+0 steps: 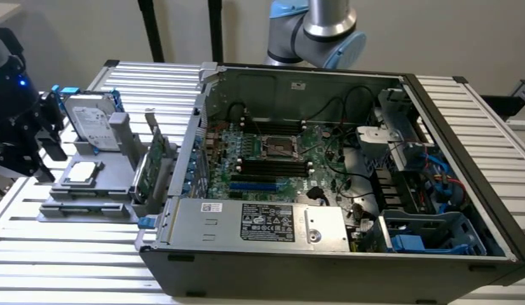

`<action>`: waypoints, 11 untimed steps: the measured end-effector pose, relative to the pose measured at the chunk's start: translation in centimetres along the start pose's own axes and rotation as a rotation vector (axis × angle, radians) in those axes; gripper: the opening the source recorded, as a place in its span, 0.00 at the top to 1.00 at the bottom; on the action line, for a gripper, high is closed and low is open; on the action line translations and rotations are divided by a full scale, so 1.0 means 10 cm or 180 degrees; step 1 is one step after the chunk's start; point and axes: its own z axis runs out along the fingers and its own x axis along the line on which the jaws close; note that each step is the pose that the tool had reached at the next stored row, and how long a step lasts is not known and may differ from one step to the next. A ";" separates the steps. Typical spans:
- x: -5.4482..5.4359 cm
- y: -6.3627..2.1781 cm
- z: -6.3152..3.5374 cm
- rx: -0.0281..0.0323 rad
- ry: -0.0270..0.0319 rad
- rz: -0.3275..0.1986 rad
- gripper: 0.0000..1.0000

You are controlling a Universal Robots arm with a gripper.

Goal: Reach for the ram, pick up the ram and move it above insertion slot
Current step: 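Pick up the ram and move it above insertion slot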

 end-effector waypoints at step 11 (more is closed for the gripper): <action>0.00 -0.002 0.201 0.0000 0.0000 0.0000 0.52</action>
